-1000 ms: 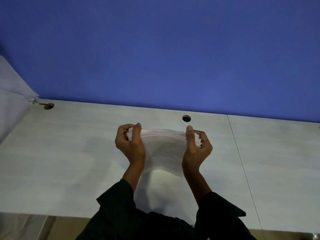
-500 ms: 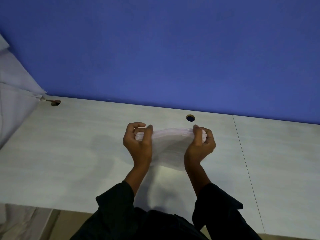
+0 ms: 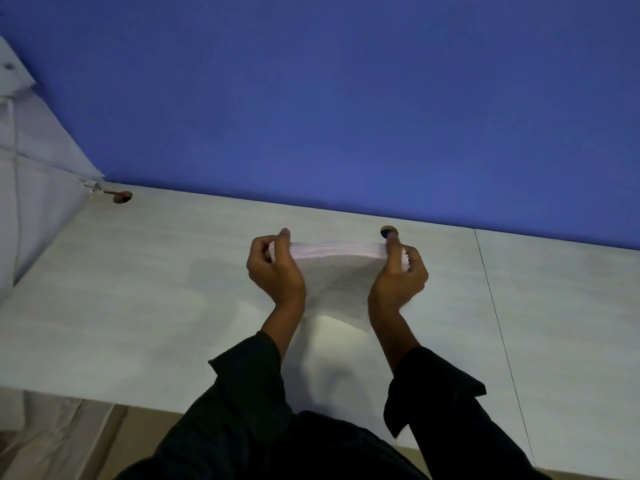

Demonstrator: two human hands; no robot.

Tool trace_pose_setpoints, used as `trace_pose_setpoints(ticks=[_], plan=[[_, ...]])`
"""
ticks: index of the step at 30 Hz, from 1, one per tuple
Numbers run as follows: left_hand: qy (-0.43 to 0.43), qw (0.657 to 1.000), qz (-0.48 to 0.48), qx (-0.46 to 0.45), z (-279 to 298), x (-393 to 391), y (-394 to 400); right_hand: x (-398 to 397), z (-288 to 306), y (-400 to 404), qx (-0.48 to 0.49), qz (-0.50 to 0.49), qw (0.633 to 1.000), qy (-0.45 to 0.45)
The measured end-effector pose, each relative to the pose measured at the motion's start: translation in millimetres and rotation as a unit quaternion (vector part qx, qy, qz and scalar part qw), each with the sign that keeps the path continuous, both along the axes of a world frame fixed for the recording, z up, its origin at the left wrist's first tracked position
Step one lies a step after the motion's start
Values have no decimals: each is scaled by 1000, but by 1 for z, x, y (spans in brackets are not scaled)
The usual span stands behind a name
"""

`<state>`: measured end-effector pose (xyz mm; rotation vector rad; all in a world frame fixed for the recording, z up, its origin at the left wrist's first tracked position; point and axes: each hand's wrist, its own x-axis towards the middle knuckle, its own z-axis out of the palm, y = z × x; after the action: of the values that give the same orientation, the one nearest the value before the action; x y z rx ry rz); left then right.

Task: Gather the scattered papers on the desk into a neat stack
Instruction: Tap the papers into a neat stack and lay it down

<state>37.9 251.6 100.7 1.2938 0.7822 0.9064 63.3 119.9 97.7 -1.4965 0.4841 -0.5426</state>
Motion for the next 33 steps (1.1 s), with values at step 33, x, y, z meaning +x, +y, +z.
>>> trace_pose_setpoints(ticks=[33], plan=[[282, 832, -444, 174, -90, 18, 63, 53, -99, -58, -120, 405, 878, 225]])
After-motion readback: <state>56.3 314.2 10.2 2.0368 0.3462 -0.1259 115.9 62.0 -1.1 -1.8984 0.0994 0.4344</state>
